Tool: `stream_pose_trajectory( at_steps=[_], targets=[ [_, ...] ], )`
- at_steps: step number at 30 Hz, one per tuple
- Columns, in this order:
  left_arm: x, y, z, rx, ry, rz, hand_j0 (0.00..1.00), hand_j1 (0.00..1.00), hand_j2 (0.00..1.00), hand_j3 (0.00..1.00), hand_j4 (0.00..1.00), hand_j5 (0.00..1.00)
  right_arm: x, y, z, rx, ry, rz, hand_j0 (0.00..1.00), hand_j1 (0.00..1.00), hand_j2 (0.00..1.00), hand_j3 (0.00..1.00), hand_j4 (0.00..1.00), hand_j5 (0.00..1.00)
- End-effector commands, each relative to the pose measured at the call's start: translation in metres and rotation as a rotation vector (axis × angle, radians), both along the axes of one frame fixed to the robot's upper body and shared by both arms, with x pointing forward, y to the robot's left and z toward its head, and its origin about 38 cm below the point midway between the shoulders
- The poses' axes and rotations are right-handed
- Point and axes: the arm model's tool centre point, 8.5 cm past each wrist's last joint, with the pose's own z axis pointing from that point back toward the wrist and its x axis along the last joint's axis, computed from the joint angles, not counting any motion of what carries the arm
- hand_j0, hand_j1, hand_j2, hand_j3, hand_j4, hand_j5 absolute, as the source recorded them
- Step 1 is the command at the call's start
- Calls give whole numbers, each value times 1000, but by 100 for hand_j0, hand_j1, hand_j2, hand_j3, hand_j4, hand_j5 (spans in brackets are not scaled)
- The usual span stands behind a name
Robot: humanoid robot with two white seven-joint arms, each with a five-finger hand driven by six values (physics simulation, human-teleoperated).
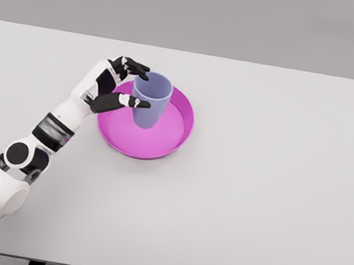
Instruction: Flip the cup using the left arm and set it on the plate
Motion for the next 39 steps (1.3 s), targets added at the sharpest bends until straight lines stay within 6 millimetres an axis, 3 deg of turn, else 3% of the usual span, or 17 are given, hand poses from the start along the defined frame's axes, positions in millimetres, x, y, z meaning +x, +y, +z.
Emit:
stream_pose_trajectory(
  at_steps=[1,8,22,33,39],
  targets=[
    [0,-1,-1,-1,5,-1,41,41,41,41,41,41,-1,0,0,0,2,0,100,100,100,100,100,100],
    [11,2,-9,10,26,25,41,41,41,41,41,41,0,0,0,0,0,0,100,100,100,100,100,100],
    [7,-8,-24,44,51,5,43,43,43,43,43,43,-1,0,0,0,2,0,100,100,100,100,100,100],
    [7,-5,-23,52,53,8,74,74,74,74,74,74,-1,0,0,0,2,0,100,100,100,100,100,100],
    [7,-3,-24,57,53,9,80,80,80,80,80,80,-1,0,0,0,2,0,100,100,100,100,100,100]
  ],
)
